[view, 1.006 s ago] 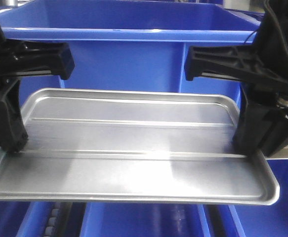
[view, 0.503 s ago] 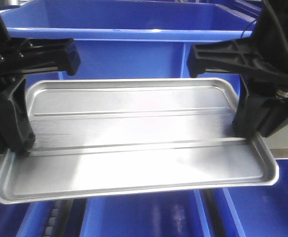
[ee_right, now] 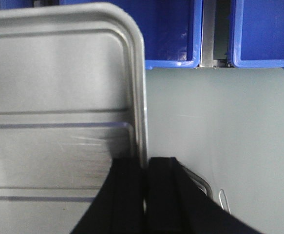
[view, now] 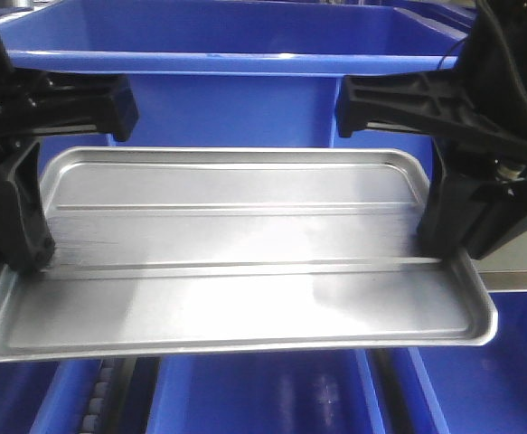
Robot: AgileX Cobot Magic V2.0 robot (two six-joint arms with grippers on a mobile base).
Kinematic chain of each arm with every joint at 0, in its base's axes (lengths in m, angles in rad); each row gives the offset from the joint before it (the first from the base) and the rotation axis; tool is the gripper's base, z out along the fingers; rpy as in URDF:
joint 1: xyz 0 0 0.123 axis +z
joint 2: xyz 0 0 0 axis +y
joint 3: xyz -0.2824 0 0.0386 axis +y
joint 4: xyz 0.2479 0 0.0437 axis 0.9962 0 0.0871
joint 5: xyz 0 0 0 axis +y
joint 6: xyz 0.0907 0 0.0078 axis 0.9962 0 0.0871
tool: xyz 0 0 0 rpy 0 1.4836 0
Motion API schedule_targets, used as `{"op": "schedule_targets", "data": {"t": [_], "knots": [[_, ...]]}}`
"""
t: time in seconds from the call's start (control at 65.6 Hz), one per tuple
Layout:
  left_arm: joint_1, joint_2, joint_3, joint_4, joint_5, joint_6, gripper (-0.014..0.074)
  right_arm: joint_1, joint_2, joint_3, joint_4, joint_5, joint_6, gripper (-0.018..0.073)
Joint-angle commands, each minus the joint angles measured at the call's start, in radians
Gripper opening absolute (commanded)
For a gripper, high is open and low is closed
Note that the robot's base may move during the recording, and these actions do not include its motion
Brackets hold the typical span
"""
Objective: Grab silver tray and place in blue box
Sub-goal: 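Carry the tray with both grippers up to the blue bin, then lower the tray with both grippers down into the blue bin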
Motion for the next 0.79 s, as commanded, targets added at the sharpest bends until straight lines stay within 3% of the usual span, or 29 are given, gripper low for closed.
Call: {"op": "schedule_targets", "data": {"t": [0.0,0.259,0.549,0.778], "knots": [[-0.004,-0.028,-0.022,0.016,-0.026,0.002,-0.0006,-0.002,-0.033,-0.024,-0.019,-0.064,0.001,0.0057],[-0.004,-0.028,-0.099,0.029,-0.023,0.002,-0.0006,-0.002,-0.055,-0.093,-0.023,-0.033,0.001,0.0057],[-0.004,-0.028,-0.294,0.12,0.049,0.012,-0.0006,-0.002,-0.061,-0.275,-0.028,0.07,-0.051,0.0057],[0.064,-0.022,-0.428,0.058,0.05,0.178,-0.0006,-0.037,-0.029,-0.434,0.03,0.107,-0.19,0.0057]]}}
